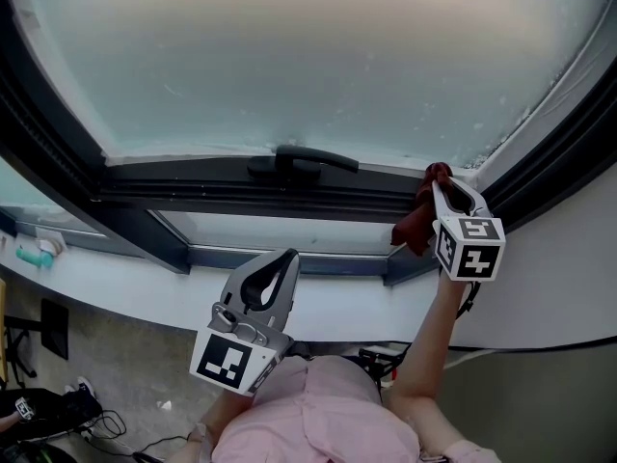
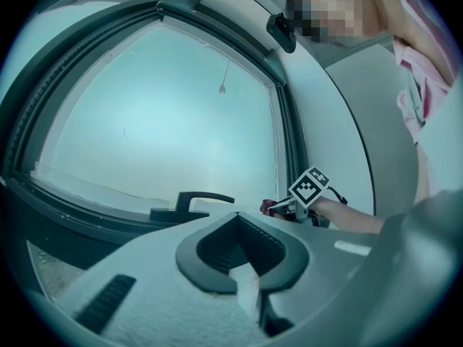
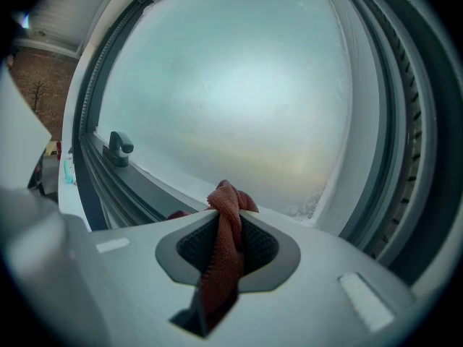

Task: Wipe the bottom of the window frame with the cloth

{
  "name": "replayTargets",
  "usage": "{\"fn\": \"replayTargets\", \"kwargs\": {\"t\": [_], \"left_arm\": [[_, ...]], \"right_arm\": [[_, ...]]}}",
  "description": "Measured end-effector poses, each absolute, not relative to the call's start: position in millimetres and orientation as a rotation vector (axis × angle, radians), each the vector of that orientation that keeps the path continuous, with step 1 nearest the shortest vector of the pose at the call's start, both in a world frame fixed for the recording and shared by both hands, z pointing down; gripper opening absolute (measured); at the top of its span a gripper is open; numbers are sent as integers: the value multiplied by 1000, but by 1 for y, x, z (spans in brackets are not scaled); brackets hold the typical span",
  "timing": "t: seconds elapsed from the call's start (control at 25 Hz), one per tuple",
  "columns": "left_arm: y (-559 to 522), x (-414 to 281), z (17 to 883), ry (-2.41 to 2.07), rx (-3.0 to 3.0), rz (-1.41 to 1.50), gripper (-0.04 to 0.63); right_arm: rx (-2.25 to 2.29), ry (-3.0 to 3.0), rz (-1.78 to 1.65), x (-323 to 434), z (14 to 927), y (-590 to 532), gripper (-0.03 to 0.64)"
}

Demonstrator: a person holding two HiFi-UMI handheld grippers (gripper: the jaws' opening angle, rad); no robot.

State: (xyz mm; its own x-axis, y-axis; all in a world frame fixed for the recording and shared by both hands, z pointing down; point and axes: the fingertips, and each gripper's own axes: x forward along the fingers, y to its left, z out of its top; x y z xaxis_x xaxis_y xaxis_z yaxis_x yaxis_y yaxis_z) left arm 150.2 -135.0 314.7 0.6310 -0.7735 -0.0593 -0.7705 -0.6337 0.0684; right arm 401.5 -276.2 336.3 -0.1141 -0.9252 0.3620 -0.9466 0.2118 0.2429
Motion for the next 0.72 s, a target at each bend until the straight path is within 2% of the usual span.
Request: {"fn": "replayTargets", "kwargs": {"t": [0.72], "left_arm": [[-133, 155, 314, -1332, 2798, -141, -3]], "right_arm": [[1809, -1967, 88, 441, 338, -275, 66]]}}
